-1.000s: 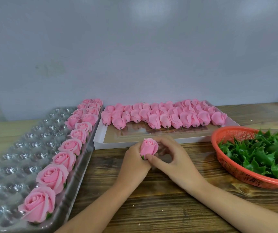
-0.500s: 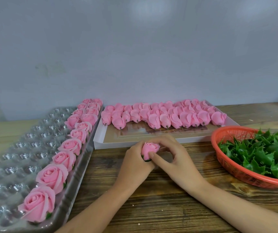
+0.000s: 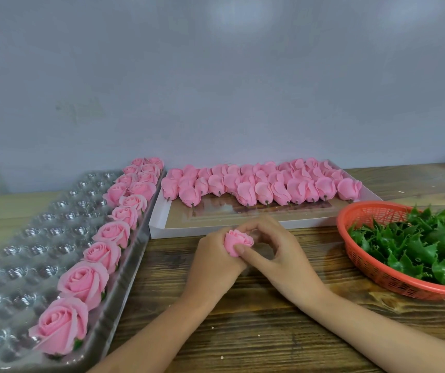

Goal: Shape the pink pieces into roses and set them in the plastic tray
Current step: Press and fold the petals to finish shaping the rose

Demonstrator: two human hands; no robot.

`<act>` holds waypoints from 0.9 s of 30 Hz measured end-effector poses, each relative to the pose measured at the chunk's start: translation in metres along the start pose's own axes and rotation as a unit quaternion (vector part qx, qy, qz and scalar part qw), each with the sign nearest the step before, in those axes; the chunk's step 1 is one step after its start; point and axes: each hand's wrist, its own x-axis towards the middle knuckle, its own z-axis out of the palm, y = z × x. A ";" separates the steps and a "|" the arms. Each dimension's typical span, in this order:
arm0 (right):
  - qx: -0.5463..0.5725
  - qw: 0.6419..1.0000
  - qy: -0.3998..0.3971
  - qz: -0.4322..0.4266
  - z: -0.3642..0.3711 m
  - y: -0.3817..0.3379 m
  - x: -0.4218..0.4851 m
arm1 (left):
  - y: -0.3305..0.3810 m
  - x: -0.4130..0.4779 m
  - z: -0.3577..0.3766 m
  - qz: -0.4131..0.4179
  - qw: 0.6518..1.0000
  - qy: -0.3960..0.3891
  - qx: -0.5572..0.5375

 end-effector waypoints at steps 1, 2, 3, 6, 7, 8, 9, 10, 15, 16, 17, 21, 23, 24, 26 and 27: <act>0.003 1.000 -0.002 -0.003 0.000 0.000 0.000 | 0.000 0.000 0.000 -0.005 1.000 0.003 -0.007; 0.009 1.000 -0.004 -0.005 0.000 0.001 0.000 | 0.000 0.000 -0.001 -0.009 1.000 0.004 -0.016; 0.017 1.000 -0.006 -0.006 -0.001 0.001 0.000 | 0.000 0.000 -0.001 -0.012 1.000 0.004 -0.024; 0.040 0.999 -0.011 -0.008 -0.001 0.001 0.001 | 0.002 0.000 -0.002 -0.013 0.999 -0.009 -0.042; 0.045 0.999 -0.013 -0.009 -0.001 0.002 0.001 | 0.002 0.000 -0.003 -0.011 0.999 -0.018 -0.046; 0.048 0.999 -0.014 -0.011 -0.001 0.002 0.001 | 0.002 0.000 -0.003 -0.008 0.998 -0.025 -0.051; 0.050 0.999 -0.014 -0.012 -0.001 0.002 0.001 | 0.003 0.000 -0.003 -0.006 0.998 -0.030 -0.055; 0.054 0.998 -0.014 -0.009 0.000 0.002 0.001 | 0.004 0.000 -0.003 -0.004 0.998 -0.030 -0.058; 0.089 0.996 0.014 0.003 0.002 -0.002 0.000 | 0.006 0.000 -0.003 0.011 0.998 -0.034 -0.056; 0.099 0.995 0.025 0.000 0.001 -0.002 0.000 | 0.007 -0.001 -0.004 0.015 0.998 -0.032 -0.061; 0.111 0.993 0.037 -0.004 0.001 -0.003 0.001 | 0.007 -0.002 -0.004 0.020 0.997 -0.028 -0.065; 0.137 0.988 0.072 -0.001 -0.001 -0.005 0.001 | 0.007 -0.003 -0.003 0.039 0.997 -0.013 -0.059; 0.152 0.985 0.077 -0.006 -0.001 -0.007 0.002 | 0.009 -0.004 -0.004 0.052 0.995 -0.033 -0.075; 0.159 0.984 0.078 -0.014 0.000 -0.008 0.002 | 0.011 -0.004 -0.004 0.058 0.994 -0.046 -0.083; 0.158 0.984 0.074 -0.037 0.003 -0.010 0.000 | 0.014 -0.005 -0.005 0.073 0.991 -0.066 -0.095; 0.149 0.985 0.068 -0.047 0.005 -0.011 -0.001 | 0.015 -0.004 -0.005 0.073 0.990 -0.073 -0.092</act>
